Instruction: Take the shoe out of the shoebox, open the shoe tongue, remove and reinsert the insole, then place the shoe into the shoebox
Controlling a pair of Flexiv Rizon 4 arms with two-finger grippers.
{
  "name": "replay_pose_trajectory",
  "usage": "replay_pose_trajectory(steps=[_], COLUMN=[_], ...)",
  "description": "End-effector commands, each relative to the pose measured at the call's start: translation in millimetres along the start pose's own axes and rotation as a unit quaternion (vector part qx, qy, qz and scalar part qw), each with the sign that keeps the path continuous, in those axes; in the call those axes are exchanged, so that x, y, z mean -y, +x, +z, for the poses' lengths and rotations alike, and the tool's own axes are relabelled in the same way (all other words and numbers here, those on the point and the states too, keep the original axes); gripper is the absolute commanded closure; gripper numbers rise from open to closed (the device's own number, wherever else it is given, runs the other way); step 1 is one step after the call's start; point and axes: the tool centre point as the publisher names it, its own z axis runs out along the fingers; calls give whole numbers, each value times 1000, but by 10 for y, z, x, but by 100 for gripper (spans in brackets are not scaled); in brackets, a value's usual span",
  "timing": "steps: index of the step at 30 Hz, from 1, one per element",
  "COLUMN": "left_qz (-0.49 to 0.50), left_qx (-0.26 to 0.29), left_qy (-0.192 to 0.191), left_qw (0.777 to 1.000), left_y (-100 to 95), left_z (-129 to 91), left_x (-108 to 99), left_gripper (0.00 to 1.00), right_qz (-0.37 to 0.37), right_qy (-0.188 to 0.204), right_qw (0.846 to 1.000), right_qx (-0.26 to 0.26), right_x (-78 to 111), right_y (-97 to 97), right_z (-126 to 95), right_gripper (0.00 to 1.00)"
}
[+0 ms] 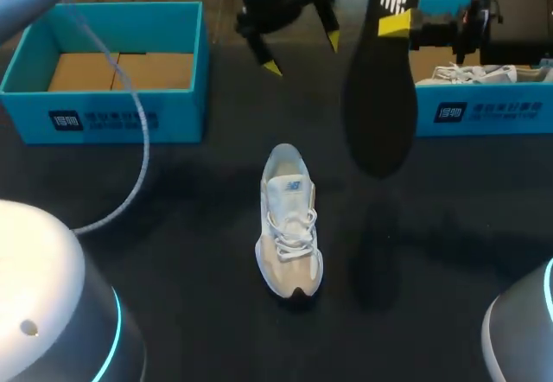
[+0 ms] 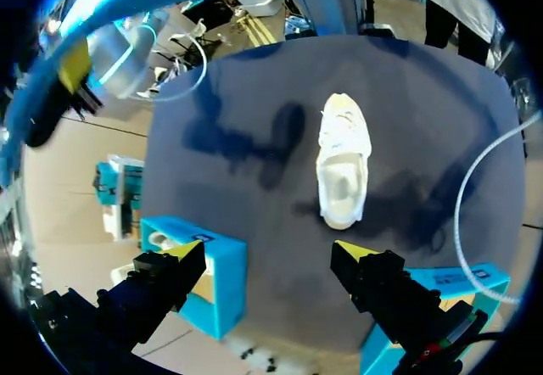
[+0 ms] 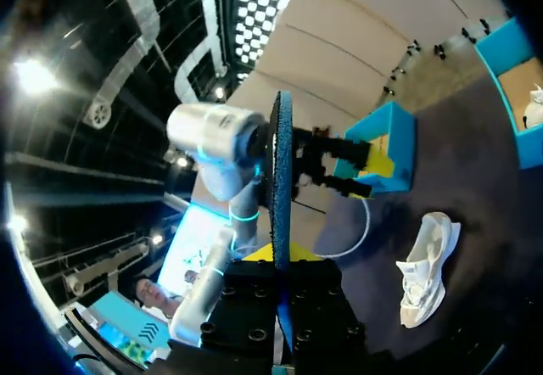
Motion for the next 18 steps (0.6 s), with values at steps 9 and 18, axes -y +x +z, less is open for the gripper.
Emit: replay_pose_trajectory(steps=[9,18], left_qz=[31,54], left_qx=[243,238], left_qy=[3,18], left_qw=[969,970], left_y=[147,172], left_z=[-428,-548], left_x=[280,348], left_gripper=[0,0], right_qz=[116,123], right_qy=[-22,-42], right_qw=[993,992], right_qx=[-1,5], right_x=[-280,-304], right_y=[-645,-691], right_z=[-29,-48], right_gripper=[100,100])
